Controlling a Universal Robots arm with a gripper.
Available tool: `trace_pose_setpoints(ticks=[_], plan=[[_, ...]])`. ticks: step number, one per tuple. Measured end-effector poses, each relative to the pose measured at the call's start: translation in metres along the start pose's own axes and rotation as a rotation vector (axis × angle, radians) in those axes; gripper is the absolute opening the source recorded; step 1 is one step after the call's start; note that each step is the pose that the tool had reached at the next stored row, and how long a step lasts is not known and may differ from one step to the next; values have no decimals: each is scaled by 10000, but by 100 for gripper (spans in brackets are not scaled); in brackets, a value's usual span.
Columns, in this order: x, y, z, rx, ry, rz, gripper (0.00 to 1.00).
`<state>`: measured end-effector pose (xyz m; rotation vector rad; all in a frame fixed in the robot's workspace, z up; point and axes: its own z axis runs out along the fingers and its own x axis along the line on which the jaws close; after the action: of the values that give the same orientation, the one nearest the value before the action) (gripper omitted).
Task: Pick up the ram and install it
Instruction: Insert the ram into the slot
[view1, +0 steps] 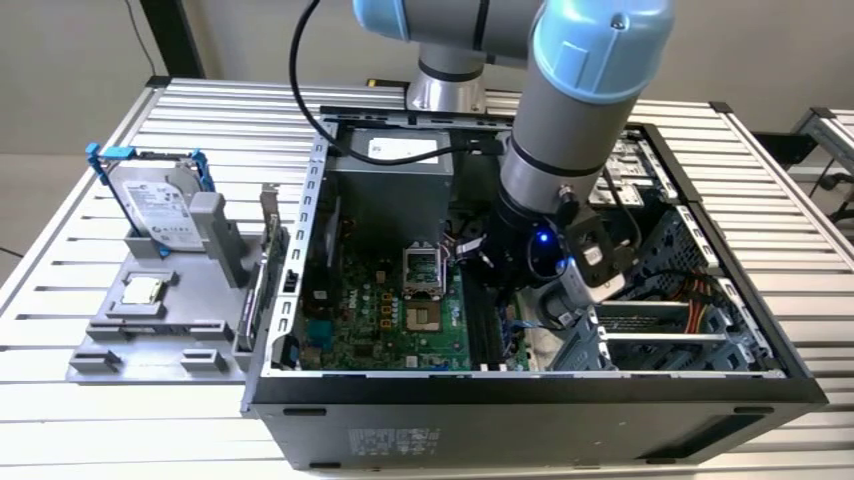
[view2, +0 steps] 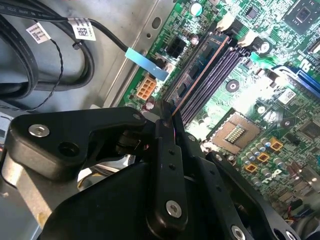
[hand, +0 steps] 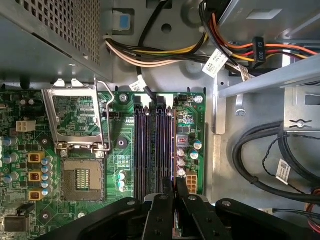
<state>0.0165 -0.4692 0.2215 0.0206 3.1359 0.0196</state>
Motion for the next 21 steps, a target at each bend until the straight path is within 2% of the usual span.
trace_pose_setpoints(ticks=[21], plan=[[15, -10, 54, 2, 3, -1, 0]])
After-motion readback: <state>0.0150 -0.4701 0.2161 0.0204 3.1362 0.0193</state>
